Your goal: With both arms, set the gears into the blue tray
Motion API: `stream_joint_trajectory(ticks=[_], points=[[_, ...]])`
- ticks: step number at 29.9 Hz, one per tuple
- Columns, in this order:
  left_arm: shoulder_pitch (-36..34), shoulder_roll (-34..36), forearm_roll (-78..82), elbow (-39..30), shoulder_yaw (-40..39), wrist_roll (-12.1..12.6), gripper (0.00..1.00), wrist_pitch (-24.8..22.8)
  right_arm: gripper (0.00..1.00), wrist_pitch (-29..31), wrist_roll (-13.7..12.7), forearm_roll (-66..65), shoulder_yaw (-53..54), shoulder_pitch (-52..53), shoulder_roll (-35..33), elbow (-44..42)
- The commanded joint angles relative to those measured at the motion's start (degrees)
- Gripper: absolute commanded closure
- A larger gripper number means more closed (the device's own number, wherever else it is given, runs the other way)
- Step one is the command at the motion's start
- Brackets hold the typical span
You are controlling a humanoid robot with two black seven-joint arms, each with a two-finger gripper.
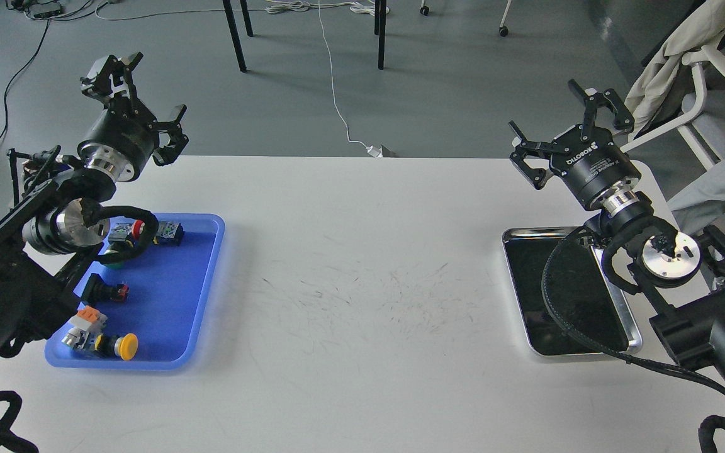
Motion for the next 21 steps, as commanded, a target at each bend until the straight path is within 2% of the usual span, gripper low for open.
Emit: stream_joint_trajectory(ticks=[1,21], points=[[-0.1,-0.1,-0.1,0.0,-0.1,0.2,0.02,0.0,0.01,0.0,0.0,0.0,-0.1,0.0,0.0,0.0],[-0.2,-1.4,-0.4,2.5,-0.7,0.1,0.02,-0.1,0.01,0.3,0.0,0.0,-0.8,0.3,0.3,0.2]])
